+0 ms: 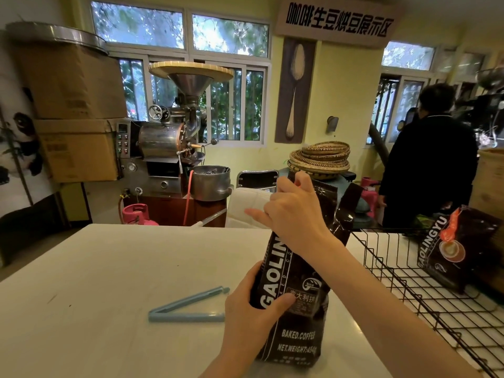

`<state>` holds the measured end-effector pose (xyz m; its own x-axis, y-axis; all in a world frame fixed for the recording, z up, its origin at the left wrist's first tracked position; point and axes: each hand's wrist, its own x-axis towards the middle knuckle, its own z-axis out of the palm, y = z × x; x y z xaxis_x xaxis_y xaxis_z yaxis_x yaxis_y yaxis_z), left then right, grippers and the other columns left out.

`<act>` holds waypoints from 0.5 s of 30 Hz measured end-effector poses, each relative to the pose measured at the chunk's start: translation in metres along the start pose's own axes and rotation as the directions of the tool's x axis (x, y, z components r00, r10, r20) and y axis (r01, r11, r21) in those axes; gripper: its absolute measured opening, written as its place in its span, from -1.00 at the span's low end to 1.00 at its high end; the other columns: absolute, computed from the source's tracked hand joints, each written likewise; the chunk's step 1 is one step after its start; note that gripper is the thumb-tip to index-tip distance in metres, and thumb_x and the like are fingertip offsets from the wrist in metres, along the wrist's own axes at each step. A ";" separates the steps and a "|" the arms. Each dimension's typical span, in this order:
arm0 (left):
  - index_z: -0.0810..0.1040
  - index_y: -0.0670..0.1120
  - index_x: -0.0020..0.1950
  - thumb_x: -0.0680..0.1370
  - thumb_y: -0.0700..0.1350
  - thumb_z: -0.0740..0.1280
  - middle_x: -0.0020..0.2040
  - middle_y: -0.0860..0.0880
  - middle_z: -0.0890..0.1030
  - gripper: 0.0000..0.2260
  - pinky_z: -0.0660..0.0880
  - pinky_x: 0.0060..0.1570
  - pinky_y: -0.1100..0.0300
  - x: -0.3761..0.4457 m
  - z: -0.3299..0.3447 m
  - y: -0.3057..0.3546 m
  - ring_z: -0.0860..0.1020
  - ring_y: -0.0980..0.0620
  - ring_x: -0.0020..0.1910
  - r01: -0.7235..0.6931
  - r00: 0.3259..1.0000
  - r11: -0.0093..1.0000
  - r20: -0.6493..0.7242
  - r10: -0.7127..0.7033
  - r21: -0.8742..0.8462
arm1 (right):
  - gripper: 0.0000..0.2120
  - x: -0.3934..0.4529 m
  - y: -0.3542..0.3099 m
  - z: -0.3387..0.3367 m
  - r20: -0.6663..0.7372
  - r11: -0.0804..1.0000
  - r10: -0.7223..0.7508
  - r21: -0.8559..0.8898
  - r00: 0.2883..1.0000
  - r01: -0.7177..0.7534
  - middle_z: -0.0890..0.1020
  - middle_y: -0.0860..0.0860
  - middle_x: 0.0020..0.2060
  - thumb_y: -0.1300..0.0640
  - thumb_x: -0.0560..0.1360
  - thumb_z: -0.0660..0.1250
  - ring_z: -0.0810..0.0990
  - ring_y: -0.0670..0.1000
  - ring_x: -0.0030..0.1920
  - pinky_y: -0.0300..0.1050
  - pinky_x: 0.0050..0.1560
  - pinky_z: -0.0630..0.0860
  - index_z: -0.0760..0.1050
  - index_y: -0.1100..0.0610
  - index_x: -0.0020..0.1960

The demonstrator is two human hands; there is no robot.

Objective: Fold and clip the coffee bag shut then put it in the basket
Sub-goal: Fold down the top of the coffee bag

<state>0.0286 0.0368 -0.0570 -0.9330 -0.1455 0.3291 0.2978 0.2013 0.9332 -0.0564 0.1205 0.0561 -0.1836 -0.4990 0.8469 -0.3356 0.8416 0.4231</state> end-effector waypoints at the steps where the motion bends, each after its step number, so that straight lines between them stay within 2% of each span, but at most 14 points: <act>1: 0.31 0.31 -0.08 0.31 -0.09 0.48 -0.13 0.28 0.51 -0.57 0.44 -0.29 0.53 -0.001 0.001 -0.002 0.50 0.49 -0.15 0.008 1.000 1.000 -0.016 -0.008 -0.002 | -0.50 -0.001 -0.002 0.000 -0.013 1.000 -0.024 -0.001 1.000 0.024 0.53 -0.05 -0.64 -0.16 0.41 0.21 0.54 -0.01 -0.36 -0.05 -0.01 0.19 0.55 0.10 -0.57; 4: 0.33 0.28 -0.03 0.33 -0.02 0.45 -0.11 0.25 0.53 -0.62 0.48 -0.27 0.40 -0.007 0.000 -0.006 0.56 0.28 -0.16 0.041 0.998 0.999 -0.044 -0.041 -0.005 | -0.69 -0.003 -0.010 -0.003 -0.059 0.992 -0.113 0.050 0.992 0.116 0.55 -0.01 -0.61 -0.10 0.30 0.48 0.57 0.04 -0.35 -0.01 0.01 0.21 0.57 0.08 -0.48; 6: 0.35 0.18 0.06 0.31 0.16 0.40 -0.10 0.18 0.58 -0.61 0.50 -0.21 0.33 -0.005 -0.002 -0.003 0.59 0.20 -0.16 0.040 0.999 0.999 -0.007 -0.040 -0.018 | -0.77 -0.001 -0.013 -0.003 -0.054 0.981 -0.151 0.115 0.987 0.157 0.55 0.01 -0.59 -0.04 0.22 0.56 0.57 0.08 -0.33 0.01 0.01 0.23 0.57 0.05 -0.42; 8: 0.36 0.10 0.06 0.32 0.26 0.32 -0.09 0.09 0.61 -0.58 0.53 -0.17 0.28 0.002 -0.005 0.005 0.62 0.18 -0.15 0.060 0.997 0.997 0.049 -0.057 -0.058 | -0.79 0.000 -0.018 -0.002 0.013 0.970 -0.165 0.182 0.986 0.160 0.56 0.03 -0.57 0.01 0.19 0.59 0.58 0.11 -0.33 0.04 0.00 0.26 0.58 0.03 -0.37; 10: 0.38 0.10 -0.02 0.39 0.17 0.24 -0.11 0.07 0.61 -0.76 0.51 -0.18 0.30 0.011 -0.005 0.012 0.62 0.21 -0.16 0.067 0.997 0.992 0.046 -0.063 -0.105 | -0.83 -0.002 -0.024 -0.006 0.096 0.957 -0.188 0.240 0.978 0.160 0.60 0.02 -0.50 -0.02 0.30 0.50 0.58 0.08 -0.30 0.03 -0.01 0.32 0.60 0.04 -0.34; 12: 0.42 0.12 -0.06 0.50 0.03 0.18 -0.12 0.08 0.62 -0.93 0.48 -0.19 0.34 0.019 -0.002 0.014 0.61 0.21 -0.15 0.043 0.999 0.991 -0.001 -0.043 -0.128 | -0.77 -0.007 -0.029 -0.016 0.158 0.919 -0.178 0.380 0.971 0.107 0.67 0.01 -0.32 -0.03 0.46 0.30 0.61 0.05 -0.18 -0.01 0.03 0.44 0.61 0.09 -0.22; 13: 0.46 0.09 -0.07 0.52 0.00 0.15 -0.12 0.05 0.64 -0.89 0.49 -0.20 0.33 0.022 -0.001 0.013 0.62 0.15 -0.14 0.022 0.999 0.990 -0.024 -0.025 -0.137 | -0.76 -0.010 -0.029 -0.023 0.153 0.881 -0.146 0.469 0.977 0.058 0.70 0.03 -0.18 -0.02 0.49 0.25 0.62 0.05 -0.04 -0.01 0.12 0.45 0.61 0.11 -0.10; 15: 0.52 0.01 -0.08 0.51 0.03 0.15 -0.18 -0.01 0.66 -0.81 0.52 -0.26 0.34 0.026 -0.001 0.009 0.64 0.08 -0.17 -0.006 0.998 0.987 -0.058 -0.003 -0.161 | -0.71 -0.022 -0.023 -0.034 0.073 0.824 -0.011 0.565 0.997 -0.033 0.65 0.03 0.09 0.02 0.50 0.23 0.52 0.02 0.22 -0.02 0.32 0.33 0.52 0.13 0.14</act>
<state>0.0074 0.0337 -0.0395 -0.9206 -0.2022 0.3340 0.3322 0.0437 0.9422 -0.0135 0.1188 0.0390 -0.2473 -0.5220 0.8163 -0.7927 0.5935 0.1394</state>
